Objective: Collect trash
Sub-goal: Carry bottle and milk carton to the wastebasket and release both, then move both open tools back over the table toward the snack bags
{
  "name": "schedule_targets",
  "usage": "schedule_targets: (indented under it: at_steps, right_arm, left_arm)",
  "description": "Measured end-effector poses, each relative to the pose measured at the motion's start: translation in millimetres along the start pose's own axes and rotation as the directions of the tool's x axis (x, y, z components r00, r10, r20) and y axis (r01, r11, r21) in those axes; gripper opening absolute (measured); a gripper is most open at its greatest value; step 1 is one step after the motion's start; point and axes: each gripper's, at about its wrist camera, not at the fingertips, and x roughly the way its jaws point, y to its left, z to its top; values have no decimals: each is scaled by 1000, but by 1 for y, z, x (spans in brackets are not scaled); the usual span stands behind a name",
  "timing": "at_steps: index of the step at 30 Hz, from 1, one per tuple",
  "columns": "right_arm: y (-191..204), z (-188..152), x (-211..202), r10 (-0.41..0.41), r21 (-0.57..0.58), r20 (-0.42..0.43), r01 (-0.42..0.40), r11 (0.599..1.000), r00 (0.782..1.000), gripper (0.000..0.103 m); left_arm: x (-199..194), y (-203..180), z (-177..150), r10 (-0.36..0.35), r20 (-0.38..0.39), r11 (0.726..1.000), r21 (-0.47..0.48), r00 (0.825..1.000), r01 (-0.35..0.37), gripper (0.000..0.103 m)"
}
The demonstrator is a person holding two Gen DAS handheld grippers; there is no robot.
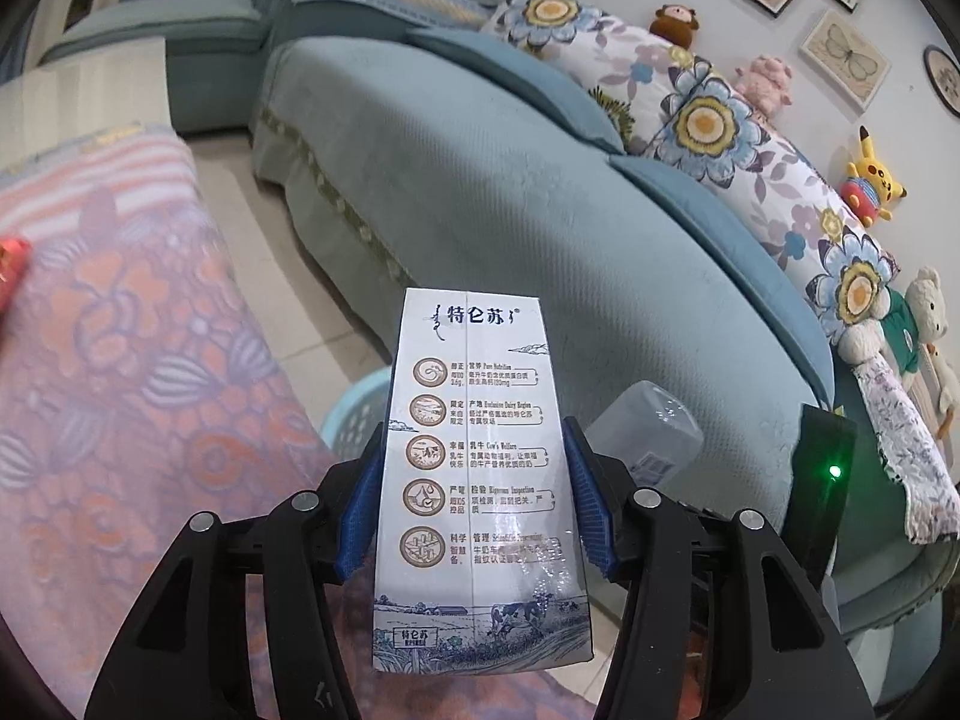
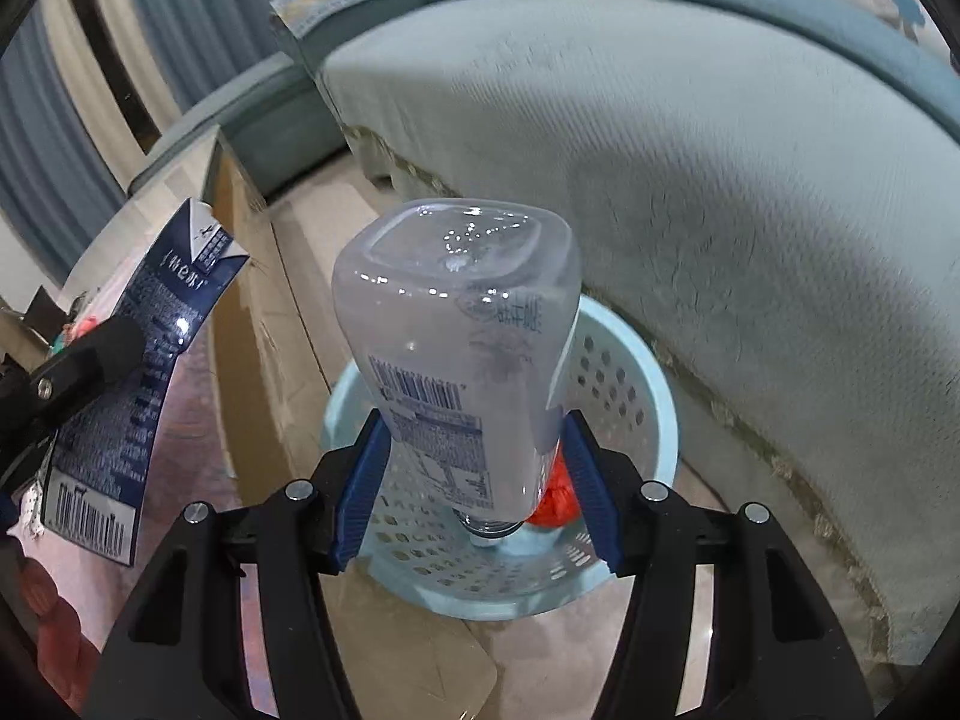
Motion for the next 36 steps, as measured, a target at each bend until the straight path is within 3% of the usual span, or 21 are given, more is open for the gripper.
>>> schedule_targets:
  at_steps: [3, 5, 8, 13, 17, 21, 26, 31, 36]
  right_arm:
    - [-7, 2, 15, 20, 38, -40, -18, 999, 999, 56]
    - [-15, 2, 20, 30, 68, -51, -26, 997, 998, 56]
    - [-16, 3, 17, 19, 67, -40, -16, 998, 999, 67]
    - [-15, 3, 0, 16, 53, -8, -16, 998, 1000, 67]
    - [3, 3, -33, 65, -2, 55, -65, 998, 996, 67]
    - [43, 11, -73, 114, -110, 134, -99, 989, 984, 67]
    - [114, 14, -126, 195, -273, 217, -132, 953, 957, 67]
    - [177, 0, -147, 267, -389, 212, -170, 906, 940, 67]
    - [231, -17, -145, 308, -475, 204, -181, 861, 929, 67]
  left_arm:
    - [5, 4, 0, -11, -14, 1000, 5, 1000, 11, 61]
    - [3, 7, 0, 3, -2, 1000, 4, 1000, -3, 74]
    - [-6, 10, 2, 3, -5, 1000, 4, 1000, -3, 75]
    - [-30, 17, 4, 26, 13, 999, 20, 1000, -26, 75]
    - [-61, 17, 12, 79, 32, 995, 53, 996, -80, 74]
    - [-110, 19, 21, 127, 77, 988, 73, 989, -133, 74]
    - [-187, 31, 24, 158, 178, 986, 16, 971, -164, 78]
    - [-256, 63, 1, 197, 262, 980, -88, 945, -180, 79]
    - [-288, 114, -29, 286, 242, 955, -151, 927, -256, 80]
